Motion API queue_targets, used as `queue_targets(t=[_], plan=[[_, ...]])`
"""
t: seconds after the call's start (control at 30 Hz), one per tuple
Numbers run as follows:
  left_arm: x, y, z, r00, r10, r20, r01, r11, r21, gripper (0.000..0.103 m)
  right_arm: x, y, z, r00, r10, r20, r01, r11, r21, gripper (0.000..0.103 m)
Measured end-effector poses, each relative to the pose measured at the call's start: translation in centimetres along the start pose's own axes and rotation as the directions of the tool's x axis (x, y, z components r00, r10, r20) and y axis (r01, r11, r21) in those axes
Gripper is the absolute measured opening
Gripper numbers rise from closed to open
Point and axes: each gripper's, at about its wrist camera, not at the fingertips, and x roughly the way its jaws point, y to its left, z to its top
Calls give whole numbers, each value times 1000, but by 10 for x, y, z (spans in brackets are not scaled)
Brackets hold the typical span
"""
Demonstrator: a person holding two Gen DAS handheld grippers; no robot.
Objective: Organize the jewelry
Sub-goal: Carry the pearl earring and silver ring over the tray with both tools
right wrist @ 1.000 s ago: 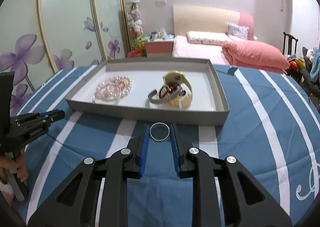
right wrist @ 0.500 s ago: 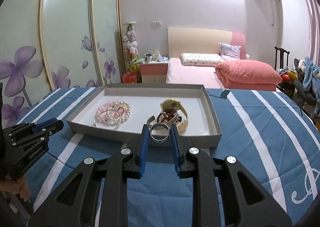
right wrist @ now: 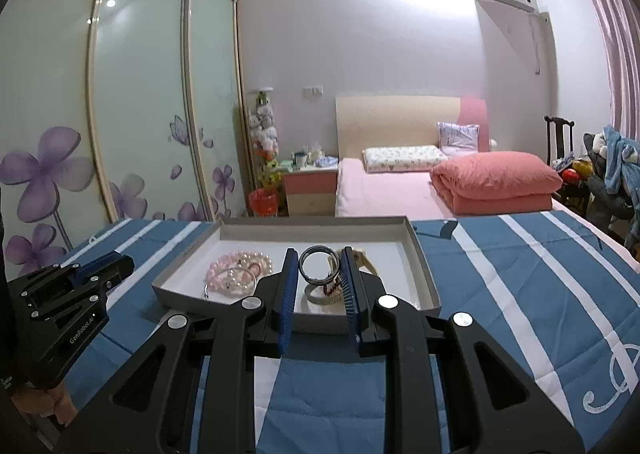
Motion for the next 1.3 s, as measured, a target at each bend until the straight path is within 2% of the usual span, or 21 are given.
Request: queue_targets(t=[0.13, 0.27, 0.97, 1.3], plan=[[-5, 0, 1, 999, 23, 49, -23, 1000, -1, 15, -7, -1, -1, 999, -2, 52, 2, 1000, -2, 23], [-5, 1, -1, 998, 28, 62, -28, 1000, -5, 15, -7, -1, -2, 997, -5, 80, 6, 1000, -12, 23], [-3, 4, -4, 997, 16, 70, -15, 1000, -16, 15, -8, -2, -5, 994, -20, 110, 20, 1000, 5, 23], [7, 7, 18, 997, 17, 82, -16, 1000, -16, 15, -3, -3, 10, 992, -15, 126, 15, 1000, 0, 23]])
